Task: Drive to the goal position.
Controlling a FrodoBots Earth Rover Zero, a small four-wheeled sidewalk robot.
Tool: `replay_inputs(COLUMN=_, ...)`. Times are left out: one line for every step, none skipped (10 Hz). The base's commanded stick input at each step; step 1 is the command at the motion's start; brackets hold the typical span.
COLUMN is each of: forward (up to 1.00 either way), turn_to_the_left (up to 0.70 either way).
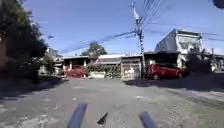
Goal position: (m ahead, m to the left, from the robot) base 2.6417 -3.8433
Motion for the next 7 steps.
replay_inputs(forward=0.70, turn_to_the_left=-0.35)
replay_inputs(forward=0.70, turn_to_the_left=-0.35)
replay_inputs(forward=0.70, turn_to_the_left=-0.35)
replay_inputs(forward=0.70, turn_to_the_left=-0.35)
replay_inputs(forward=0.70, turn_to_the_left=-0.35)
replay_inputs(forward=0.70, turn_to_the_left=-0.35)
replay_inputs(forward=0.70, turn_to_the_left=-0.35)
